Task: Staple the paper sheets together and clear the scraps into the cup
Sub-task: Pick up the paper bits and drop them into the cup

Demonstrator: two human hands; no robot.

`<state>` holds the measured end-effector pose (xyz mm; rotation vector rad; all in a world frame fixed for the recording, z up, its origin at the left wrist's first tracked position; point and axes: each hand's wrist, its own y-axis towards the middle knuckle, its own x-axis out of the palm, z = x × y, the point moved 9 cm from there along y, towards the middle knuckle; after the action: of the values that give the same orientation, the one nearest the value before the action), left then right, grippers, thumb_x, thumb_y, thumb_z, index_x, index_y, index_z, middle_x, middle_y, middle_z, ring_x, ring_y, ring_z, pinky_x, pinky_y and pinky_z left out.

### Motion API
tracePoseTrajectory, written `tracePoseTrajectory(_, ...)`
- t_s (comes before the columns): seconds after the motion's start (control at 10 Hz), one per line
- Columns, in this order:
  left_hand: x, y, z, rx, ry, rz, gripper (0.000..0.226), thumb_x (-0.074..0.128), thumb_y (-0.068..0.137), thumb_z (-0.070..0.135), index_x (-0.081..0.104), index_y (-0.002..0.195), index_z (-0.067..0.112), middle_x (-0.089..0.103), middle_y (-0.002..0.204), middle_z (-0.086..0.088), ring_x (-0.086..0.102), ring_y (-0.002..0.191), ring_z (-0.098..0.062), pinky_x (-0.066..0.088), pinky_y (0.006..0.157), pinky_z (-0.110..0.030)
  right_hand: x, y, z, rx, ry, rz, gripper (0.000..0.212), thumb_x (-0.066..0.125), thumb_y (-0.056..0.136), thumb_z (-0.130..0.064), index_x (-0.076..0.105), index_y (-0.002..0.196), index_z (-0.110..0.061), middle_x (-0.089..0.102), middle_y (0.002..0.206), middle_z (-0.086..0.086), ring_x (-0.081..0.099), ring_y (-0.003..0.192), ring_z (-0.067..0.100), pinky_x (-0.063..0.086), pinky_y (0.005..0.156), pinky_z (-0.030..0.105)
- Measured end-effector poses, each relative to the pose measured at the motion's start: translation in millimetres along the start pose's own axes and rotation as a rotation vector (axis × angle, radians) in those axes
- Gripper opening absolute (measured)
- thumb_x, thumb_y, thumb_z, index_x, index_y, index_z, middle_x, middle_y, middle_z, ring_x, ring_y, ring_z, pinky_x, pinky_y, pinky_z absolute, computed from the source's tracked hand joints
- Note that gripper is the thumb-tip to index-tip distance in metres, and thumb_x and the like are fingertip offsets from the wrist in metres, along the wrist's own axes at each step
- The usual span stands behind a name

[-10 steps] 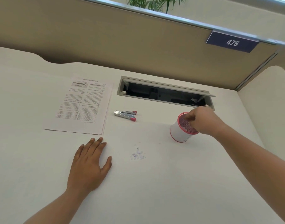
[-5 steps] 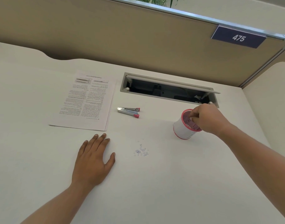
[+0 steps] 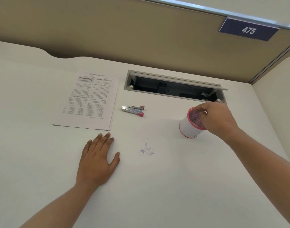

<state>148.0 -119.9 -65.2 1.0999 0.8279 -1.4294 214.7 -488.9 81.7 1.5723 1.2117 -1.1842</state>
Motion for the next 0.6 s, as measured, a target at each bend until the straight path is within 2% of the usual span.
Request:
tracePoseTrajectory(0.1,-0.5,0.5,0.4,0.004,0.004,0.007,0.06,0.041,0.091,0.054,0.056,0.138,0.02,0.049,0.153,0.004,0.04,0.146,-0.02,0.023,0.122,-0.042,-17.7,-13.8,-14.3,-0.056,0.134,0.151,0.034,0.047,0.09,-0.003,0.074,0.108,-0.013,0.073,0.112,0.008,0.063,0.104,0.026,0.054,0.088,0.036)
tracePoseTrajectory(0.2,-0.3,0.2,0.7,0.008,0.01,0.009,0.06,0.042,0.091,0.053,0.056,0.137,0.019,0.05,0.153,0.003,0.041,0.145,-0.021,0.024,0.122,-0.043,-17.3,-37.2,-33.0,-0.12,0.337,0.206,0.03,0.049,0.09,-0.002,0.073,0.107,-0.01,0.074,0.107,0.005,0.064,0.1,0.017,0.051,0.092,0.032)
tracePoseTrajectory(0.3,-1.6,-0.1,1.3,0.007,0.008,0.011,0.06,0.042,0.091,0.053,0.056,0.138,0.019,0.049,0.153,0.003,0.04,0.145,-0.021,0.023,0.122,-0.042,17.8,-59.6,-47.1,-0.157,0.456,0.094,0.029,0.052,0.093,-0.006,0.069,0.116,-0.01,0.07,0.117,0.003,0.062,0.111,0.016,0.044,0.101,0.028)
tracePoseTrajectory(0.4,-2.4,0.1,2.2,0.006,0.008,0.008,0.06,0.041,0.091,0.053,0.056,0.138,0.02,0.049,0.153,0.003,0.04,0.146,-0.021,0.022,0.122,-0.041,72.9,-73.4,-52.6,-0.147,0.397,-0.127,0.043,0.052,0.097,-0.018,0.05,0.139,-0.011,0.05,0.146,0.005,0.043,0.137,0.019,0.025,0.115,0.028)
tracePoseTrajectory(0.5,-3.0,0.3,2.2,0.002,0.009,0.006,0.06,0.041,0.091,0.053,0.056,0.138,0.02,0.049,0.154,0.003,0.039,0.146,-0.02,0.022,0.122,-0.041,114.9,-78.9,-48.7,-0.096,0.269,-0.253,0.064,0.046,0.099,-0.037,0.025,0.152,-0.009,0.022,0.161,0.007,0.016,0.149,0.018,0.007,0.114,0.021)
tracePoseTrajectory(0.6,-3.7,0.2,2.4,0.001,0.003,0.01,0.06,0.04,0.091,0.053,0.056,0.138,0.02,0.049,0.154,0.004,0.039,0.146,-0.02,0.021,0.122,-0.041,135.9,-75.1,-46.9,-0.093,0.158,-0.266,0.079,0.039,0.096,-0.053,0.012,0.153,-0.005,0.007,0.164,0.011,0.002,0.151,0.02,0.001,0.118,0.026)
